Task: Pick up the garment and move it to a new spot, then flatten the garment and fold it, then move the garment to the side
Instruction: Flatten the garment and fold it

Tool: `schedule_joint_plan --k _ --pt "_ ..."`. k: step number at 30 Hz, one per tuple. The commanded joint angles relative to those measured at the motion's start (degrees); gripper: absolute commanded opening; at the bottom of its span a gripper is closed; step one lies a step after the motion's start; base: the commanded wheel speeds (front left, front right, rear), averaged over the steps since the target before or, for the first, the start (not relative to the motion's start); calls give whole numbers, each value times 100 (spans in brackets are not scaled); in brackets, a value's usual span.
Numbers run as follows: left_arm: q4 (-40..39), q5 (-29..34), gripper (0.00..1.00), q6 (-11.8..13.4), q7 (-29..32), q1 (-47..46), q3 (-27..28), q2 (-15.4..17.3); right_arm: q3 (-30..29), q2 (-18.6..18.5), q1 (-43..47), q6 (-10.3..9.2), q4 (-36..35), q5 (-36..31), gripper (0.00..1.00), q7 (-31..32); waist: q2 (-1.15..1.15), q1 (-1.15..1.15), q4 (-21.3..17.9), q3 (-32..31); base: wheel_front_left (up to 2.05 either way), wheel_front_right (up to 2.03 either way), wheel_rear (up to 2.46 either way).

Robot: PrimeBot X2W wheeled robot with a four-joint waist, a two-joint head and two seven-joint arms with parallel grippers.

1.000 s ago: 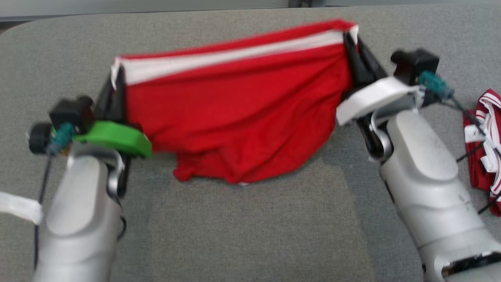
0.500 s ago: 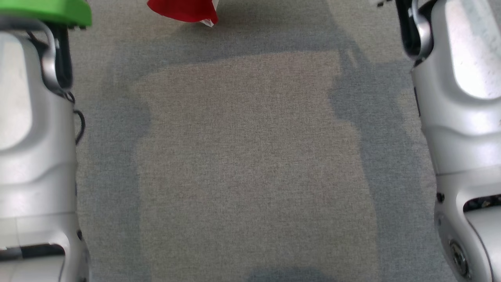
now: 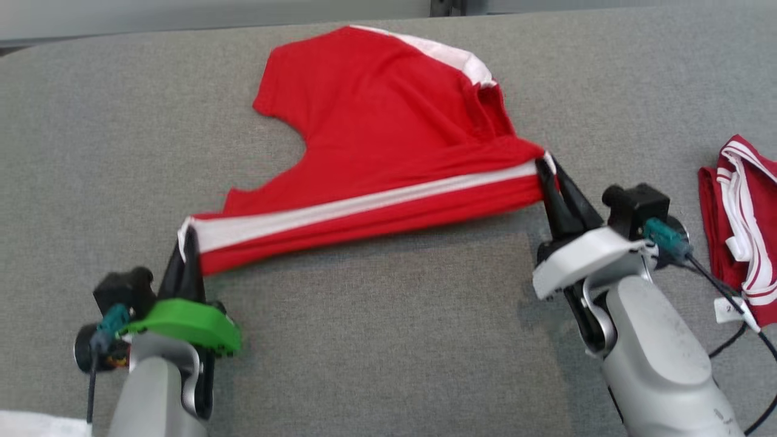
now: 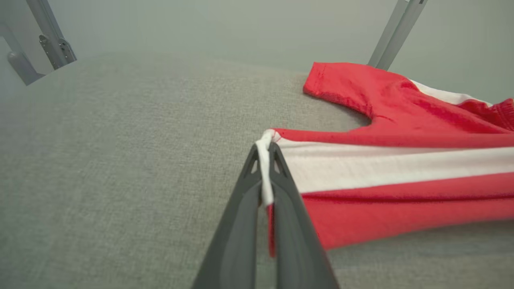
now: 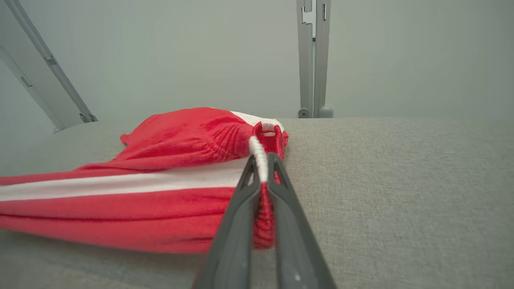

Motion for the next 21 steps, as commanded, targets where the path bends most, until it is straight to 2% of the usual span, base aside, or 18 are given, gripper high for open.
schedule_joint_plan --k 1,4,12,21 --pt "5 -62 0 51 1 292 159 148 -155 -176 217 -77 -70 117 0 -29 0 0 -34 -338 0 0 0" --pt "-2 -165 0 51 1 760 29 142 -126 -164 739 -80 -136 257 0 -30 0 0 -23 -653 0 0 0" --pt "-227 -422 0 255 0 1735 -124 139 117 -106 1804 -79 -211 447 0 -30 0 0 -51 -1353 0 0 0" --pt "-623 -450 0 341 1 2489 -141 125 360 -112 2524 -78 -476 634 0 -29 0 0 -199 -1580 0 0 0"
